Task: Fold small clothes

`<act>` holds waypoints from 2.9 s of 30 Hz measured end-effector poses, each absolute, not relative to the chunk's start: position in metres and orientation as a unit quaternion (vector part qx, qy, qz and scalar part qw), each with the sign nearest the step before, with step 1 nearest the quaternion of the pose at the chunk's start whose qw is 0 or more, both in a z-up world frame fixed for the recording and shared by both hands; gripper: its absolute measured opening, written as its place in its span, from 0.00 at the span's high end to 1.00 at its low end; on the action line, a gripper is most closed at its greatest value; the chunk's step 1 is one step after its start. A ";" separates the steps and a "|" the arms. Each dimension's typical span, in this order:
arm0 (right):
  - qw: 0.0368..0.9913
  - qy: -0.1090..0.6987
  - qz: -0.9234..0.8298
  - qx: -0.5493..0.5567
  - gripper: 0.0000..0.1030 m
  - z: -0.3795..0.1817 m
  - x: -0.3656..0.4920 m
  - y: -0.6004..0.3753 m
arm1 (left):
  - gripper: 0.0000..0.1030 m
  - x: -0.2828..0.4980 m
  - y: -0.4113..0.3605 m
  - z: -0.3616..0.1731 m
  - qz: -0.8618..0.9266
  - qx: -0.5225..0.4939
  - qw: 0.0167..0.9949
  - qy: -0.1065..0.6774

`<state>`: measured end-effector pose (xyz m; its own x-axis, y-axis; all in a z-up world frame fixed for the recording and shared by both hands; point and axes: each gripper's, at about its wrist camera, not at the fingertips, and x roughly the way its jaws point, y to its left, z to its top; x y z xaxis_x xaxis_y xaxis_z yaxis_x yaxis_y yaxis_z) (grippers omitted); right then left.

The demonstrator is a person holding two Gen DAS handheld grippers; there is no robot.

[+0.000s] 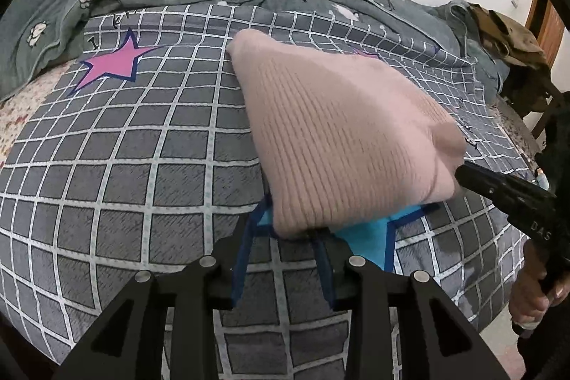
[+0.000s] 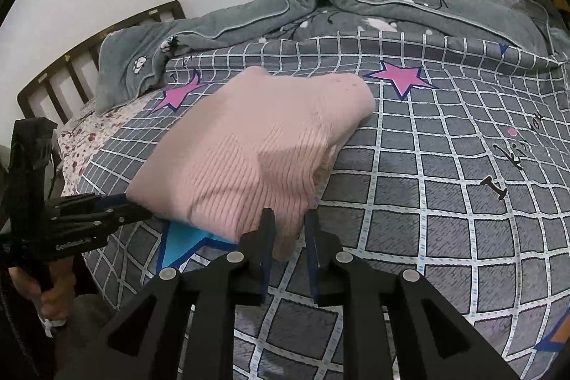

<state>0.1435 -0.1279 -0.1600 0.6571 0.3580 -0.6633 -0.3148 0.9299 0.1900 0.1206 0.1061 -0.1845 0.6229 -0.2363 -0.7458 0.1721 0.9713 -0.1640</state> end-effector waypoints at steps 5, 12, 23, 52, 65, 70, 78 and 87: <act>0.910 0.372 0.181 0.030 0.83 -0.161 0.144 -0.126 | 0.82 0.119 0.104 -0.181 -0.118 -0.041 0.904 0.409; 0.923 0.351 0.159 0.026 0.96 -0.157 0.141 -0.131 | 0.87 0.117 0.115 -0.182 -0.114 -0.058 0.910 0.395; 0.918 0.368 0.144 0.040 0.98 -0.163 0.143 -0.147 | 0.87 0.116 0.115 -0.182 -0.115 -0.061 0.907 0.400; 0.917 0.365 0.151 0.052 0.75 -0.137 0.111 -0.148 | 0.70 0.080 0.103 -0.142 -0.111 -0.053 0.913 0.390; 0.937 0.334 0.098 0.028 0.47 -0.072 0.050 -0.154 | 0.30 0.032 0.069 -0.072 -0.074 -0.031 0.938 0.337; 0.943 0.322 0.081 0.017 0.24 -0.051 0.025 -0.155 | 0.23 0.006 0.061 -0.053 -0.048 -0.018 0.944 0.327; 0.956 0.291 0.049 -0.002 0.03 -0.031 -0.014 -0.157 | 0.12 -0.022 0.061 -0.040 -0.031 -0.019 0.944 0.329; 0.957 0.288 0.038 -0.008 0.02 -0.021 -0.038 -0.163 | 0.11 -0.045 0.058 -0.029 -0.016 -0.014 0.948 0.318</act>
<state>-0.0381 -0.1630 -0.0207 0.8313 0.0684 -0.5515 -0.0777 0.9970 0.0065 -0.0450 0.0577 -0.0293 0.7975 -0.0385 -0.6021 0.0210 0.9991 -0.0360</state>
